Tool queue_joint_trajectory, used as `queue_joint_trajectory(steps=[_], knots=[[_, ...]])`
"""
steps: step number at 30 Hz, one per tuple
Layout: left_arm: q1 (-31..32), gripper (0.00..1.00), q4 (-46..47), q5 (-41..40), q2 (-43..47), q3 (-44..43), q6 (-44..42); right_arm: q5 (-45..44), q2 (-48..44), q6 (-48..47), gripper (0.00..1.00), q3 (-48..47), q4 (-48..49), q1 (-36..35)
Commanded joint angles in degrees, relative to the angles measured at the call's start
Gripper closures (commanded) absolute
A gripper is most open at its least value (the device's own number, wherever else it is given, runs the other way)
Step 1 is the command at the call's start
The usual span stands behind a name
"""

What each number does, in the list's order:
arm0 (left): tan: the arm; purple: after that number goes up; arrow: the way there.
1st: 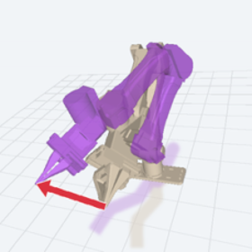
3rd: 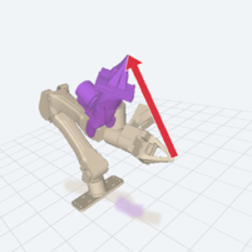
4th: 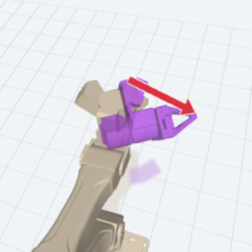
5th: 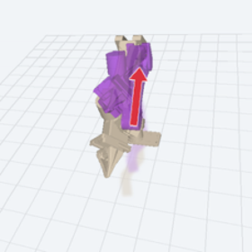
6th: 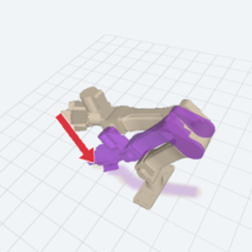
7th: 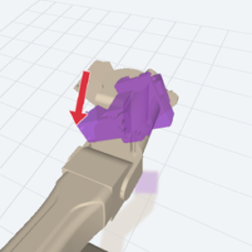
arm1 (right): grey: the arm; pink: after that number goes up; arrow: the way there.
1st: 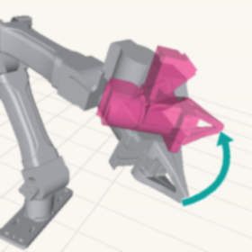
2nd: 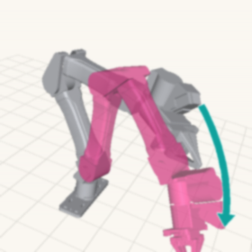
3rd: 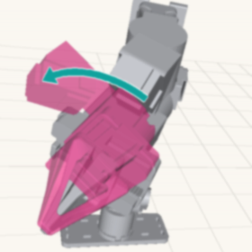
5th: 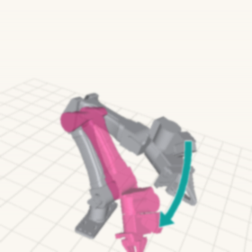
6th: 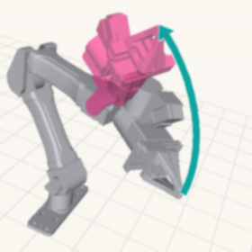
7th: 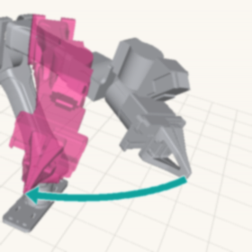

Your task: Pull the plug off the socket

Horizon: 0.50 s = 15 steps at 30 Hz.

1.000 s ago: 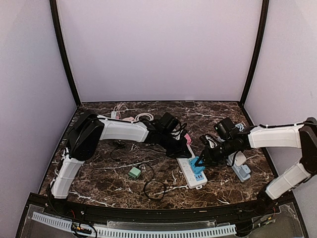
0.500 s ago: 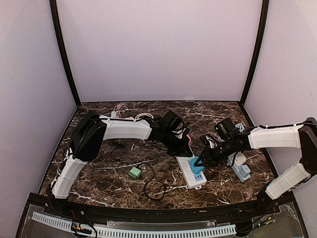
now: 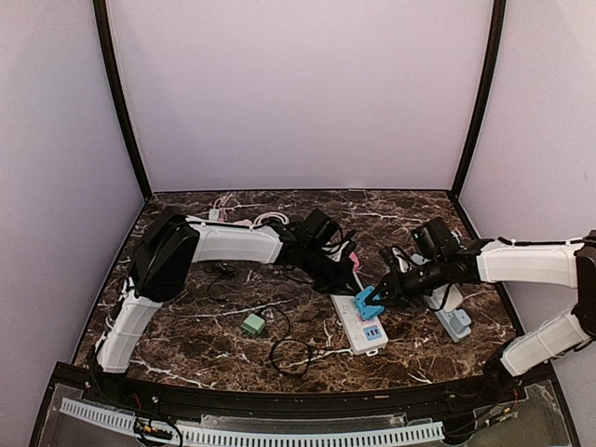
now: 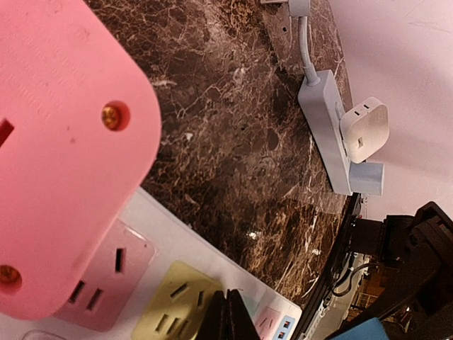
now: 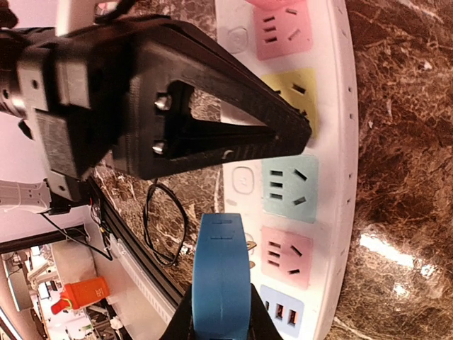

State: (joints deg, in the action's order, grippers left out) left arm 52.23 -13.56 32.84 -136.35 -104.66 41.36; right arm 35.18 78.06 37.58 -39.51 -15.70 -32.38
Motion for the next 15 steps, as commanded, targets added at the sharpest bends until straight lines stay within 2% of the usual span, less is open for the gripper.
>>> queue_joint_trajectory(steps=[1,6,10,15], knots=[[-0.6,0.98,-9.1,-3.4,-1.6,3.7,-1.5,1.0,-2.5,0.9,1.0,0.0,2.2,0.4],[-1.0,0.98,-8.7,-2.9,0.2,2.7,-1.9,-5.2,-5.1,-1.8,1.0,-3.6,-4.7,1.0],[-1.4,0.98,-8.0,-2.2,2.4,-0.4,-2.1,-8.6,-7.2,-3.6,1.0,-7.7,-8.4,4.2],[-1.8,0.98,-8.2,-0.6,4.7,-3.8,-1.3,-8.2,-0.7,-5.7,1.0,-14.6,-4.2,11.2]])
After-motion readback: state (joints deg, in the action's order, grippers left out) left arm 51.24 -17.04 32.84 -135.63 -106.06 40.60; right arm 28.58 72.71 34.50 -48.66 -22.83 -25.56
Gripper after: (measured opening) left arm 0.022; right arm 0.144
